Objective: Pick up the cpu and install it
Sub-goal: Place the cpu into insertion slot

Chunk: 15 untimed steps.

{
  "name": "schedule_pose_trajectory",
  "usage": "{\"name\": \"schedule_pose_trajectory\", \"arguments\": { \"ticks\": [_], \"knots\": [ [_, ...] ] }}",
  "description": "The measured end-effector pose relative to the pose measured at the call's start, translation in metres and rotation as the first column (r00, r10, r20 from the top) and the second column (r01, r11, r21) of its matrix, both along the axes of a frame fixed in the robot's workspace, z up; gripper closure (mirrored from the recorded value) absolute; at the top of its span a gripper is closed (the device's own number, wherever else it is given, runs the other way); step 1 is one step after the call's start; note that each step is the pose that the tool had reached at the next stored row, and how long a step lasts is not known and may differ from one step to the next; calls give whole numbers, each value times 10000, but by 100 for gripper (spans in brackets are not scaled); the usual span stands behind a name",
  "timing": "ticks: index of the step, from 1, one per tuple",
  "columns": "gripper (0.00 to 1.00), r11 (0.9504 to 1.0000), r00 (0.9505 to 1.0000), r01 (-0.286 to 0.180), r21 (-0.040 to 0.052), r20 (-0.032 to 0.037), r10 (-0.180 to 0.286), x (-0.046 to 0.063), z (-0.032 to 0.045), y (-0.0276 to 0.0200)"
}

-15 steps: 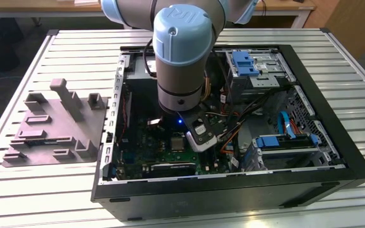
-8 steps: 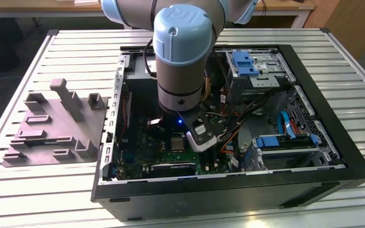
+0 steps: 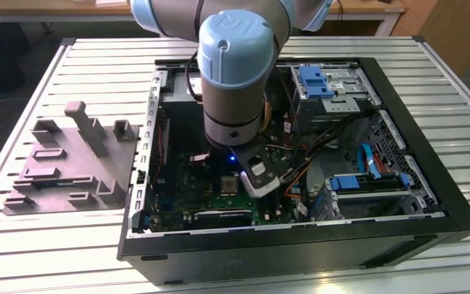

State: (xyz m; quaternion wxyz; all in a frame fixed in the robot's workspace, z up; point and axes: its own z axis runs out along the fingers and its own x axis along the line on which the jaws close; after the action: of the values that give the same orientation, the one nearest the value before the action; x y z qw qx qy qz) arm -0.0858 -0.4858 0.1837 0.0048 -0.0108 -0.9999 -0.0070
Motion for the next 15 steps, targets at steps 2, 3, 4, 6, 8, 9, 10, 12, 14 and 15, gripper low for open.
{"name": "schedule_pose_trajectory", "arguments": {
  "ticks": [2, 3, 4, 6, 8, 9, 10, 12, 14, 15],
  "knots": [
    [41, 10000, 10000, 2, -15, -6, -2, -2, 6, -2],
    [41, 10000, 10000, 2, -17, -7, -2, -2, 10, -2],
    [41, 10000, 10000, 2, -18, -8, -2, -2, 23, -3],
    [41, 10000, 10000, -2, -18, -10, 2, -2, 61, -3],
    [41, 10000, 10000, -3, -15, -11, 3, -2, 70, -2],
    [41, 10000, 10000, -4, -12, -11, 4, -2, 69, -2],
    [41, 10000, 10000, -4, -8, -11, 4, -2, 66, -2],
    [42, 10000, 10000, -4, -4, -11, 4, -2, 57, -3],
    [55, 10000, 10000, -3, -7, -17, 3, -2, 50, -4],
    [55, 10000, 10000, -4, -6, -17, 4, -2, 47, -4]
  ]
}}
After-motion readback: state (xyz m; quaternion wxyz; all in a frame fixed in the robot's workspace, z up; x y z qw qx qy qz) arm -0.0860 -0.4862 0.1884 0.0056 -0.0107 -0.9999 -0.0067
